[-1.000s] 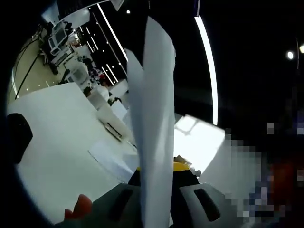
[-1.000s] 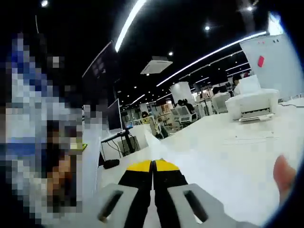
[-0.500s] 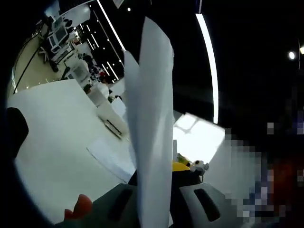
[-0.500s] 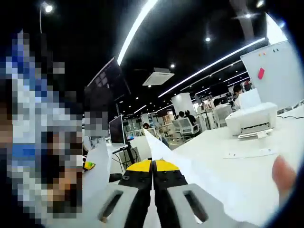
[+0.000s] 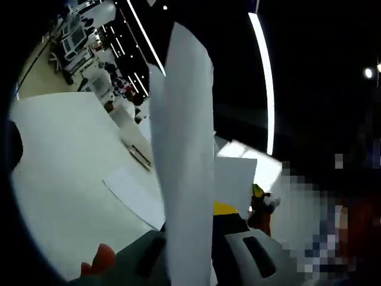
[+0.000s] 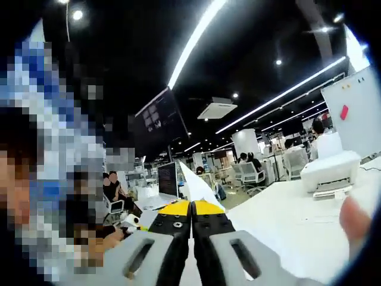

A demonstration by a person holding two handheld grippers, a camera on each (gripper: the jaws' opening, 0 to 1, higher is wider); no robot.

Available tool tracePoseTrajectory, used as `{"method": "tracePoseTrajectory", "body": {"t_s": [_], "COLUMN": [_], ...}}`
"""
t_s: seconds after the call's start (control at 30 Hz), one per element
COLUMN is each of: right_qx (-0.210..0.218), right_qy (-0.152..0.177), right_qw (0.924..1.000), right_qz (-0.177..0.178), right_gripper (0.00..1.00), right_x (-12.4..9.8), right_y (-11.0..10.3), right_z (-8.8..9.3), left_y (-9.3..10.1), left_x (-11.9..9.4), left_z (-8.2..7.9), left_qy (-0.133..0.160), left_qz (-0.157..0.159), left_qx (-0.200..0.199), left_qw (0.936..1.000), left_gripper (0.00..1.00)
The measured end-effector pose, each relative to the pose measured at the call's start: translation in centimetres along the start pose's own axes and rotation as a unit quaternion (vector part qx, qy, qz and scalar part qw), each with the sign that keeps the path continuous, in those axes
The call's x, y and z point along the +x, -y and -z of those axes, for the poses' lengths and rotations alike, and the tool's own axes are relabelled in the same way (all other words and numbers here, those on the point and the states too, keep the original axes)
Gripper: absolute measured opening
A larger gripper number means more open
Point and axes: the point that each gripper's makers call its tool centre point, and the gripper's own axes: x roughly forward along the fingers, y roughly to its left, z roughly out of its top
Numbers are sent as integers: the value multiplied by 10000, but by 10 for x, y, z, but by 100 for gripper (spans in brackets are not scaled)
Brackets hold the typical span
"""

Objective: Organize the stack of printing papers by aligning and flattening the scattered papers on the table

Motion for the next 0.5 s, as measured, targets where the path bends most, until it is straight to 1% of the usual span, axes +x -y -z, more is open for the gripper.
{"method": "tracePoseTrajectory", "body": {"t_s": [0.07, 0.1, 0.17, 0.2, 0.27, 0.4, 0.43, 0.47, 0.5], "right_qx": [-45, -43, 55, 38, 95, 231, 372, 620, 757], "right_qy": [97, 155, 244, 292, 353, 446, 509, 543, 625], "right_qw": [9999, 9997, 9993, 9990, 9986, 9965, 9945, 9919, 9882], "right_qz": [-94, -208, -261, -333, -393, -661, -842, -968, -1179], "right_gripper": [0, 0, 0, 0, 0, 0, 0, 0, 0], "right_x": [-2, -3, -6, -7, -8, -9, -9, -10, -11], "right_y": [-14, -21, -28, -33, -39, -55, -63, -68, -75], "right_z": [-13, -20, -32, -37, -43, -54, -57, -60, -63], "left_y": [-2, -4, -6, -9, -12, -18, -19, -20, -21], "left_x": [5, 7, 11, 13, 16, 24, 27, 29, 31], "left_z": [3, 5, 8, 9, 10, 13, 16, 17, 17], "left_qy": [4, -1, 20, 36, 63, 61, 42, 34, 33], "left_qz": [13, 24, 41, 42, 35, 48, 47, 59, 70], "left_qx": [-54, -80, -147, -188, -280, -385, -393, -412, -442], "left_qw": [10000, 10000, 9999, 9998, 9996, 9992, 9992, 9991, 9990], "left_gripper": [6, 6, 6, 6, 6, 6, 6, 6, 6]}}
